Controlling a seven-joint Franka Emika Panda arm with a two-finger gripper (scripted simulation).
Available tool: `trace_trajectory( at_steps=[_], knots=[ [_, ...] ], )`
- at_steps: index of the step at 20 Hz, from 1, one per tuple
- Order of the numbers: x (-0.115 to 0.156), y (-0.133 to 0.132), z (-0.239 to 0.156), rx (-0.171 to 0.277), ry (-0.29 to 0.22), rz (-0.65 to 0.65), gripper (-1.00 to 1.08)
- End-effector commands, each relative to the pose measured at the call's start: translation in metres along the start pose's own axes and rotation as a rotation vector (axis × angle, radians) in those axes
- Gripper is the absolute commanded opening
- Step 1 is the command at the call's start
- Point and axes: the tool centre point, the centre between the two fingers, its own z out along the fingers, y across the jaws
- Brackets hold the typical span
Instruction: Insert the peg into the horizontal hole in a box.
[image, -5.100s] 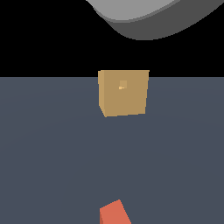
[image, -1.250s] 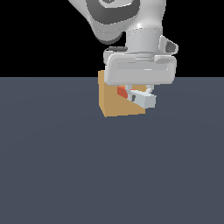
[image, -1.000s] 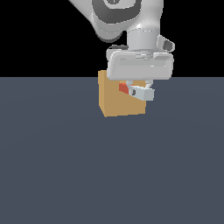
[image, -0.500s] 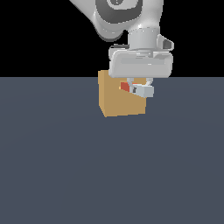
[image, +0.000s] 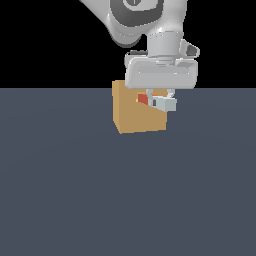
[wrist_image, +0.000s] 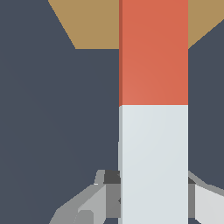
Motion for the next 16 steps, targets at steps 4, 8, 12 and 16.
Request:
trace_trajectory(
  at_steps=[4,8,12,16],
  knots=[
    [0.012,0.0,-0.001,-0.001,0.0,0.0,-1.0],
    [0.038,-0.001,-0.001,-0.002,0.0,0.0,-1.0],
    [0.077,-0.001,-0.002,-0.003,0.0,0.0,-1.0],
    [0.105,-0.001,-0.002,-0.004,0.0,0.0,-1.0]
  ],
)
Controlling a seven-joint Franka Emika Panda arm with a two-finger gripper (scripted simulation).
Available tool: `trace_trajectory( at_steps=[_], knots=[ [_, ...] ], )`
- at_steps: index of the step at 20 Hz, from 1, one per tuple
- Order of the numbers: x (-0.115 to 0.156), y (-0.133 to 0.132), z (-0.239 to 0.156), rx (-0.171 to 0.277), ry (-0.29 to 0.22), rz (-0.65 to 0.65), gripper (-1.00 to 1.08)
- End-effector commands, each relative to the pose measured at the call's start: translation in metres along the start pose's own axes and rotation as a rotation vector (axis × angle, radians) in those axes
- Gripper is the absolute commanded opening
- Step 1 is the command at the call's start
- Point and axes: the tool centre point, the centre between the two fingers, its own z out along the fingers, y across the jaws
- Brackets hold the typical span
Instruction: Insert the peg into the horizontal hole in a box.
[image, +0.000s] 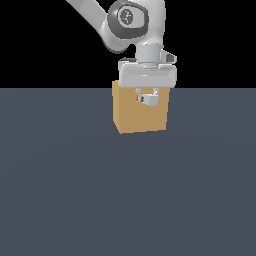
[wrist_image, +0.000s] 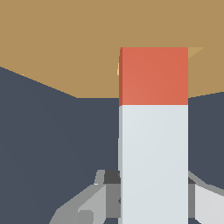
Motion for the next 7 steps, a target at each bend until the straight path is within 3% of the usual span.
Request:
trace_trajectory(
  at_steps=[1,7],
  knots=[
    [0.014,0.001,-0.002,-0.003,0.0,0.002,-1.0],
    [0.025,0.003,-0.002,-0.003,0.0,0.002,-1.0]
  ],
)
